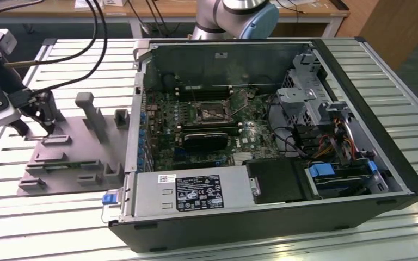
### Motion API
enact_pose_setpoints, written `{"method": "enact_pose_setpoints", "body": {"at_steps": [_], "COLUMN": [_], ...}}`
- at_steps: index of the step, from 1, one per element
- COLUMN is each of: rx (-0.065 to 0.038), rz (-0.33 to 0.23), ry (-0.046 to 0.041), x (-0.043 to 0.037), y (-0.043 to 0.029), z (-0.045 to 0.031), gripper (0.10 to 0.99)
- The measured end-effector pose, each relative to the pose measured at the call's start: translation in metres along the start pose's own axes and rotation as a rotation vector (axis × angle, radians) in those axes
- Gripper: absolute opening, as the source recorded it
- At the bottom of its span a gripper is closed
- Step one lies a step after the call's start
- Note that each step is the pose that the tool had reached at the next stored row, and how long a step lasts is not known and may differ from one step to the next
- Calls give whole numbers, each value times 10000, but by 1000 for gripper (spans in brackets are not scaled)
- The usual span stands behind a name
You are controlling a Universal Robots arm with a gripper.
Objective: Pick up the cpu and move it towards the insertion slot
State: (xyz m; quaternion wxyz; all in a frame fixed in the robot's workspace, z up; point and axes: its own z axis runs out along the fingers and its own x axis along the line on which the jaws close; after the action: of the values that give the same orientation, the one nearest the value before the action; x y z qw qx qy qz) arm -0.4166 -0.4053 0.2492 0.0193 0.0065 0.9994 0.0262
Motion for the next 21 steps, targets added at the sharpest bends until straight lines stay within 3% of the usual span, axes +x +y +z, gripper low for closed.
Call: {"method": "enact_pose_setpoints", "body": {"at_steps": [21], "rx": [-14], "rz": [-11], "ry": [-199], "x": [-16], "y": [22], "z": [-424], "gripper": [537]}}
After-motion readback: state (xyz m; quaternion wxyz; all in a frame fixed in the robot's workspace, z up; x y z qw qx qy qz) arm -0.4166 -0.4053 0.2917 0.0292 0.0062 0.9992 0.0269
